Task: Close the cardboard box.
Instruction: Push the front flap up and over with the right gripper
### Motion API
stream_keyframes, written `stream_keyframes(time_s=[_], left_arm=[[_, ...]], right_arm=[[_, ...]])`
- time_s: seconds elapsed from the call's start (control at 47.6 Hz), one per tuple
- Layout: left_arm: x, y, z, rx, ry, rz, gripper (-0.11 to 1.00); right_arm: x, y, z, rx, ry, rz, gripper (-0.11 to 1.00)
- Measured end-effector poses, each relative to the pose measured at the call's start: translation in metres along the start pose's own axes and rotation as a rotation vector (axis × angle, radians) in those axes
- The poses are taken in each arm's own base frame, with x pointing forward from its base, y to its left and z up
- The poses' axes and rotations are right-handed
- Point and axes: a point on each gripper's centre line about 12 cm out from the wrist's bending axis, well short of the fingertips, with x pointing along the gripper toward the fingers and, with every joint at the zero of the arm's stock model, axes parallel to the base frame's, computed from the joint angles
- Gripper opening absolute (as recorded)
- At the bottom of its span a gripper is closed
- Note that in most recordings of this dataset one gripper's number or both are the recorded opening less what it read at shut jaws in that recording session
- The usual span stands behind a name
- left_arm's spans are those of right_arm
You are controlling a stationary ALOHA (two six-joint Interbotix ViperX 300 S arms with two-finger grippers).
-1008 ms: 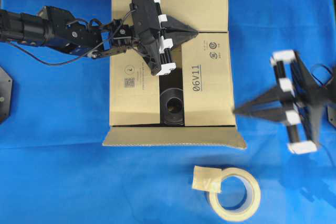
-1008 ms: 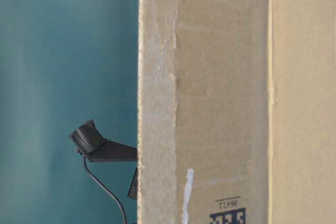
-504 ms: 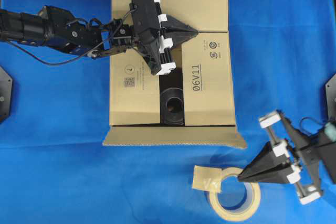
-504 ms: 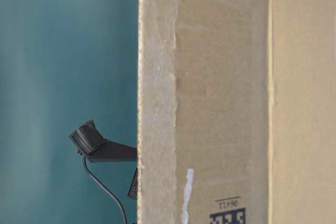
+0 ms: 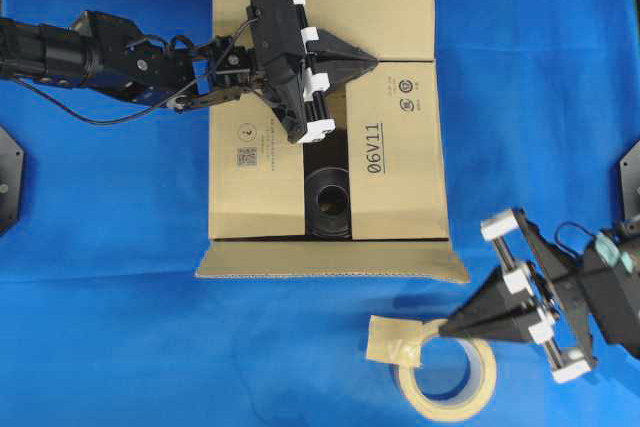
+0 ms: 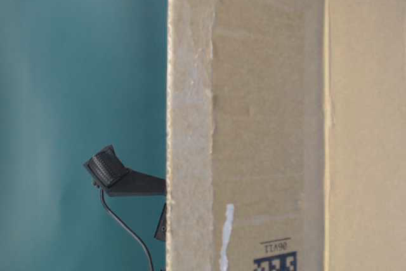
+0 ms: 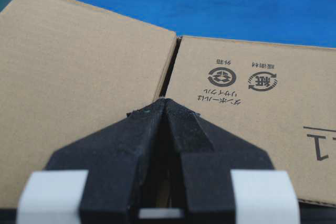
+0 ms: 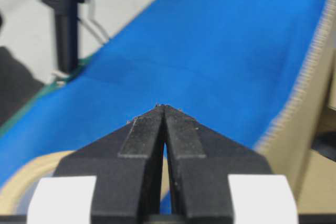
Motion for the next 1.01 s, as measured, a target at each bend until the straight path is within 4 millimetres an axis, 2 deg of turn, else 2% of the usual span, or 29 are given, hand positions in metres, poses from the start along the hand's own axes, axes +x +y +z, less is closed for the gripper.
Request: stream_keyframes(time_s=[0.273, 0.483, 0.672, 1.008], left_arm=[[0.0, -0.001, 0.0, -0.003, -0.002, -0.001, 0.0], [0.0, -0.001, 0.0, -0.007, 0.0, -0.002, 0.0], [0.0, -0.001, 0.0, -0.004, 0.0, -0.003, 0.0], [0.0, -0.003, 0.0, -0.004, 0.0, -0.005, 0.0]], right_arm=[[-0.004, -0.049, -0.002, 0.071, 0.01, -0.165, 0.0], [-0.009, -0.078, -0.008, 0.116, 0.042, -0.26, 0.0], [-0.015, -0.093, -0.015, 0.143, 0.073, -0.314, 0.0], [-0.016, -0.106, -0.046, 0.223, 0.159, -0.376, 0.0]])
